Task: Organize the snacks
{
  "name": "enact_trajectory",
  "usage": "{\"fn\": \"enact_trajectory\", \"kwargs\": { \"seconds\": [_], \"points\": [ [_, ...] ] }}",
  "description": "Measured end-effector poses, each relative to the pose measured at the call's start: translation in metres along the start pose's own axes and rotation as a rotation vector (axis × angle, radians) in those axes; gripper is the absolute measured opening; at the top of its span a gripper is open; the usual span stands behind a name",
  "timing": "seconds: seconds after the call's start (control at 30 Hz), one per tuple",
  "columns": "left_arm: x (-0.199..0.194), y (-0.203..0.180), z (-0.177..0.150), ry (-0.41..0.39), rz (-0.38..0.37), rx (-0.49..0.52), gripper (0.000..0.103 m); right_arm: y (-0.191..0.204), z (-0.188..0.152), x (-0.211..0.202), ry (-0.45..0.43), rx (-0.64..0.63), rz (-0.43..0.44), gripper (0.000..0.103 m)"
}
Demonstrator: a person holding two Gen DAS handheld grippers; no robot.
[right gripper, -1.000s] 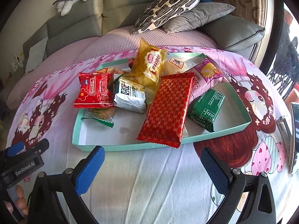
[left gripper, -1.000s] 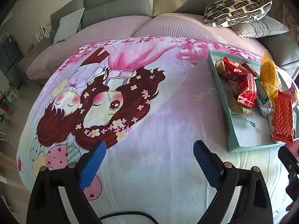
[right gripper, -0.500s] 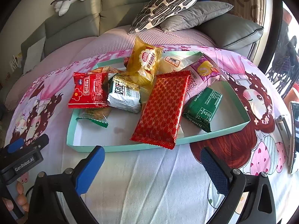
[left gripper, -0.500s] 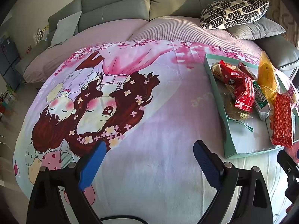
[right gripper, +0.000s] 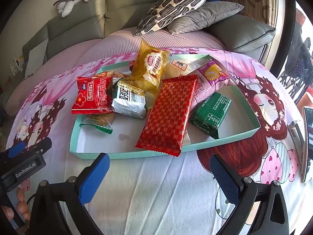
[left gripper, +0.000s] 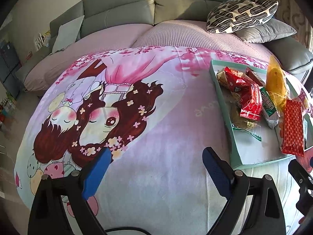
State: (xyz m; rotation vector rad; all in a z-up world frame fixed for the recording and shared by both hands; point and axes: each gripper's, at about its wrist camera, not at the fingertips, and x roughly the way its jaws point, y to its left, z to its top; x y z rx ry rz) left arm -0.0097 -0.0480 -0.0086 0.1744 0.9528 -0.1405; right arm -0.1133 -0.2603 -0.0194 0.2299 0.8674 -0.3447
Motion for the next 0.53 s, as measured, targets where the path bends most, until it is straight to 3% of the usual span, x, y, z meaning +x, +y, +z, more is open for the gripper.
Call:
{"fn": "enact_trajectory", "kwargs": {
  "seconds": [0.53],
  "points": [
    [-0.0044, -0.0013, 0.0017, -0.032, 0.002, 0.024, 0.095, 0.0031, 0.0062, -0.0043, -0.007, -0.013, -0.007, 0.103]
  ]
}}
